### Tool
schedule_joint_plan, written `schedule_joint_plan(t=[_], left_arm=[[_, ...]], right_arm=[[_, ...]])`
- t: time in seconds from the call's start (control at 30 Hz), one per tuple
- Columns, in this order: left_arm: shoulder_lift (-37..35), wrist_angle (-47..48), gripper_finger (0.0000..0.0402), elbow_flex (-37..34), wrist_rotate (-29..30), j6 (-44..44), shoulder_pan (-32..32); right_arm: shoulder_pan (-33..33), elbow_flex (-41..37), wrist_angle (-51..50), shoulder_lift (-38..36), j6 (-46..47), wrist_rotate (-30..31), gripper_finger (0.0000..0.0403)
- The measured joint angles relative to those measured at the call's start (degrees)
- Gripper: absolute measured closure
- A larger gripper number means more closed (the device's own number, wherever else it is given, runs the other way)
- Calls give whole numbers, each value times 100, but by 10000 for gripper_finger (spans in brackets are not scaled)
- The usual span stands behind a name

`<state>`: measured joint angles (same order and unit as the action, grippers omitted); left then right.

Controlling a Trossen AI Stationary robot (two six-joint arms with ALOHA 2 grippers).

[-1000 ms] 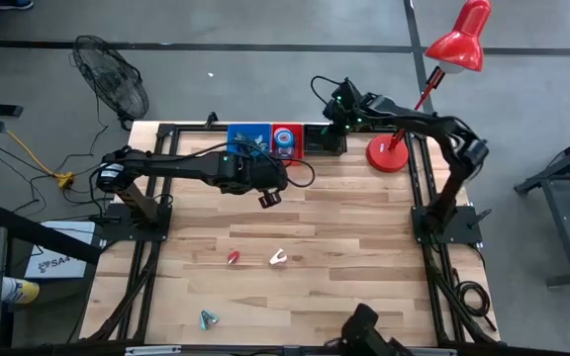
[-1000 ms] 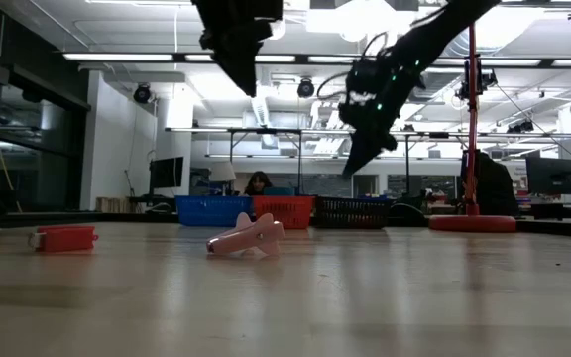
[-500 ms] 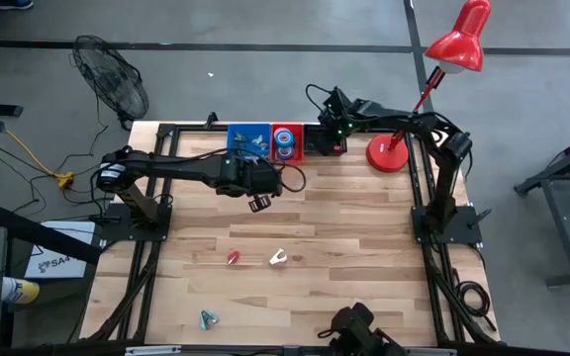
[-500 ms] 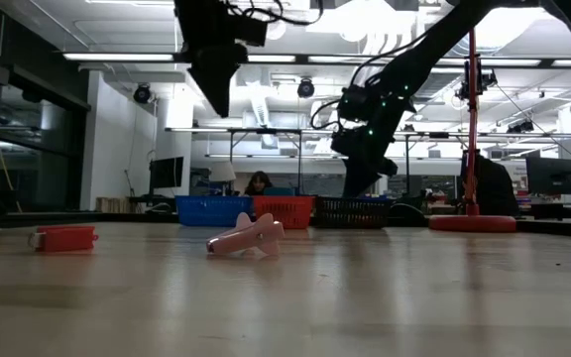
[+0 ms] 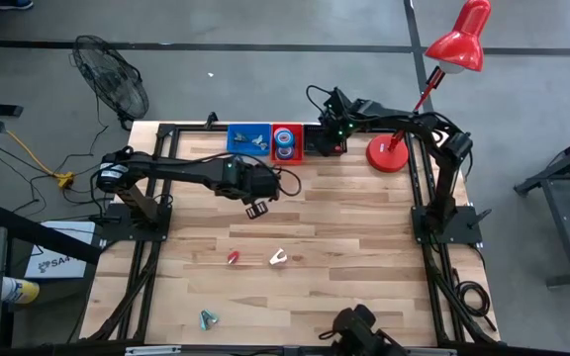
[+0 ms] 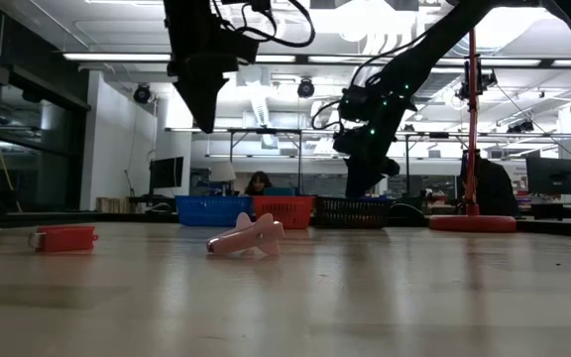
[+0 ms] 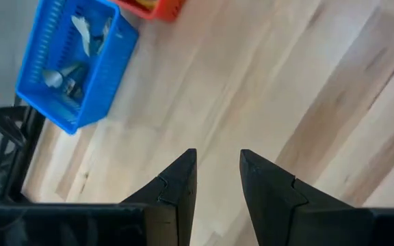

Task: Pick and place Stapler, Stapler remover, tape
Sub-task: Put the red stapler into the black basket

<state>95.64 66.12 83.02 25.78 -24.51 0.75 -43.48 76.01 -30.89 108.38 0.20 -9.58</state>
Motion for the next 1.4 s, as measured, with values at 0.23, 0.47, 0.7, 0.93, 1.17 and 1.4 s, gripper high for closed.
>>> schedule_joint_plan(t=[0.23,0.47,0.7,0.93,1.17,1.4], left_arm=[[0,762,293,0,-755,-311,-2],[0,1120,280,0,-1695,-862,-2],[2,1184,190,-425,-2464,-1533,-216],[4,245,130,-1280,-3307,-2391,-636],[4,-839,126,-1780,-3636,-3103,-956],[122,-950,126,-1814,-3897,-3194,-1069]], right_arm=[[2,0,-312,-432,-110,-17,273],[28,0,-529,-992,-313,-1,250],[190,0,-780,-1454,-366,5,216],[421,0,-1139,-1906,-366,0,201],[701,0,-1545,-2264,-366,2,201],[996,0,-1916,-2395,-366,26,201]])
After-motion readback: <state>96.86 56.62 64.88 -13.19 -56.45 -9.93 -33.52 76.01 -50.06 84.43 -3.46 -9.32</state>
